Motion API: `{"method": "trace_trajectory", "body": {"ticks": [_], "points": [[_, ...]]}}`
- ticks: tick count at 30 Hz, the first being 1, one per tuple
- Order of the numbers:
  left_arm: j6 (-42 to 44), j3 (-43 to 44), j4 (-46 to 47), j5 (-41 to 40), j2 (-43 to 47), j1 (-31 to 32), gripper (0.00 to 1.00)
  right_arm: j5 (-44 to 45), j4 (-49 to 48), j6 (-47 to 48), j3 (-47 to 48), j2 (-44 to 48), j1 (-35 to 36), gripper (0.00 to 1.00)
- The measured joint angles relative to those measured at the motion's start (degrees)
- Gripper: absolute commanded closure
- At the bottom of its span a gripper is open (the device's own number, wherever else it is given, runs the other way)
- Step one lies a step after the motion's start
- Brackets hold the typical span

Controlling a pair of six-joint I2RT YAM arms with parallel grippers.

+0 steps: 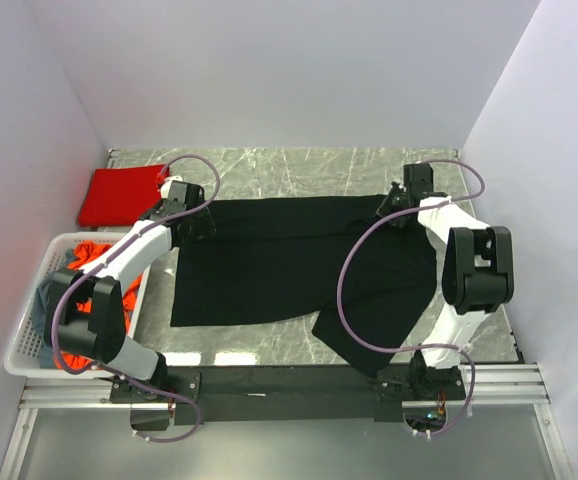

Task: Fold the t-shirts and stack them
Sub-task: Fold the tshirt

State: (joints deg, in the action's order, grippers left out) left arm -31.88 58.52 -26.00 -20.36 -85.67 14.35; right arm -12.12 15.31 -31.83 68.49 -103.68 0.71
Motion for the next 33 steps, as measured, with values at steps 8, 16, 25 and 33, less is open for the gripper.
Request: {"method": "trace_trajectory", "body": {"ticks": [8,16,25,33], "points": [[0.3,0.0,0.0,0.3,0.0,0.0,0.05,0.0,3.4,-2.2,-4.4,5.7,0.2,0.98],[0.8,0.0,0.0,1.0,0.0,0.0,0.05,0.0,6.8,-3.8,-9.0,8.7,1.0,0.96],[1.0,0.0,0.0,1.2,0.0,0.0,0.05,0.0,8.4,-6.5,-12.6,9.6,2.3,0.96],[1.0,0.0,0.0,1.2,0.0,0.0,0.05,1.1,9.0,-8.3,-12.7,11.5,3.7,0.96]]}}
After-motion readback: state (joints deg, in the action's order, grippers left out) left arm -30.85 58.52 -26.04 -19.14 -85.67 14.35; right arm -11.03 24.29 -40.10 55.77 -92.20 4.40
